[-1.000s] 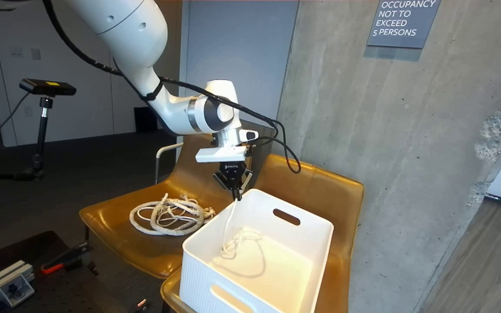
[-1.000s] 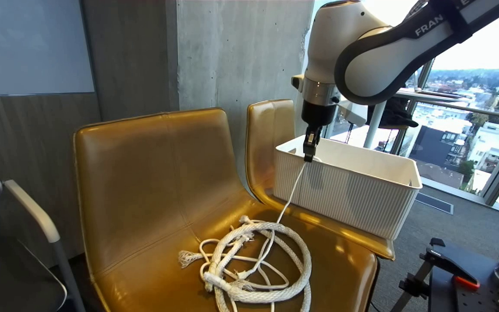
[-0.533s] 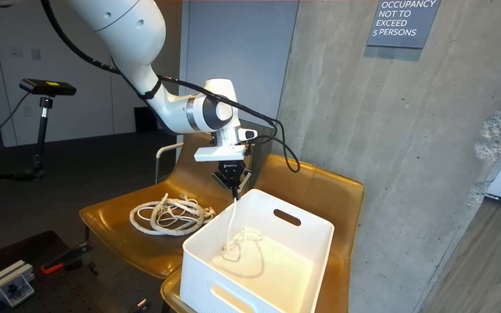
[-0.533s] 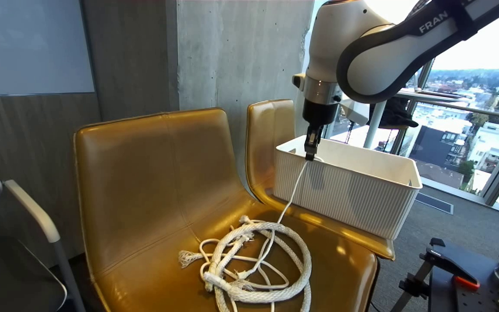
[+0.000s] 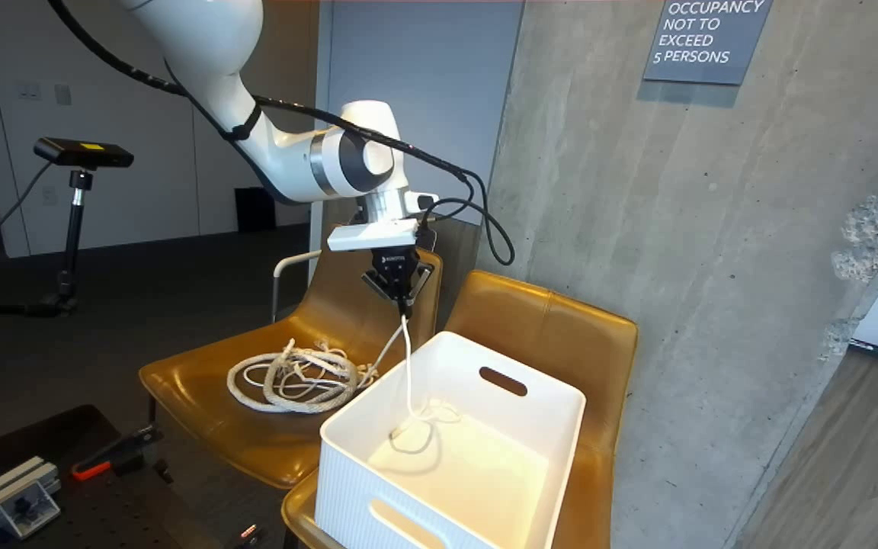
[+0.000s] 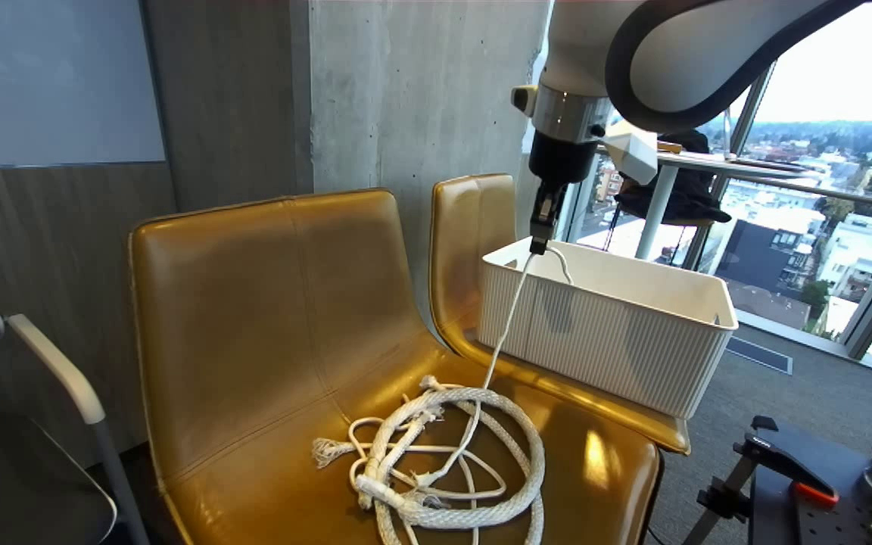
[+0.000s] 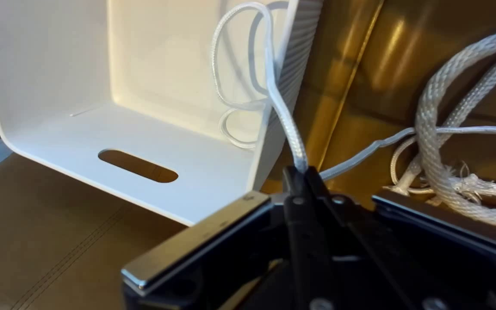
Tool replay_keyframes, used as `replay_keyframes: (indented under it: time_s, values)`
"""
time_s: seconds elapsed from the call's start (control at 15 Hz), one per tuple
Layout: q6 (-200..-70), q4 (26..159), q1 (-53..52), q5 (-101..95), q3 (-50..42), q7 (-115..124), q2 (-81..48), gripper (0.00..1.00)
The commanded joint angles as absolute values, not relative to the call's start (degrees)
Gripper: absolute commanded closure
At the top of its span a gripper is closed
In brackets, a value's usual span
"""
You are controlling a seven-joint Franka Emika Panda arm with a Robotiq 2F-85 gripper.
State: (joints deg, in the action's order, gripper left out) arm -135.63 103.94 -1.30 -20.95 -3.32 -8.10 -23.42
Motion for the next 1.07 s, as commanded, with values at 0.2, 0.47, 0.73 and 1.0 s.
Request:
replay_keyframes:
  time_s: [0.2,0.47,0.73,1.0]
  values:
    - [-127.23,102.5,-9.11,-20.16,2.83,-1.91,-14.54,0.99]
    - [-120.96,91.65,-15.23,-21.36,7.11,3.22,-18.56,0.99]
    - [-116.65,81.44,-19.61,-21.09,8.64,6.44,-24.57,0.99]
    - [-114.47,70.35,-24.06,-20.61,8.75,8.44,-33.0,0.99]
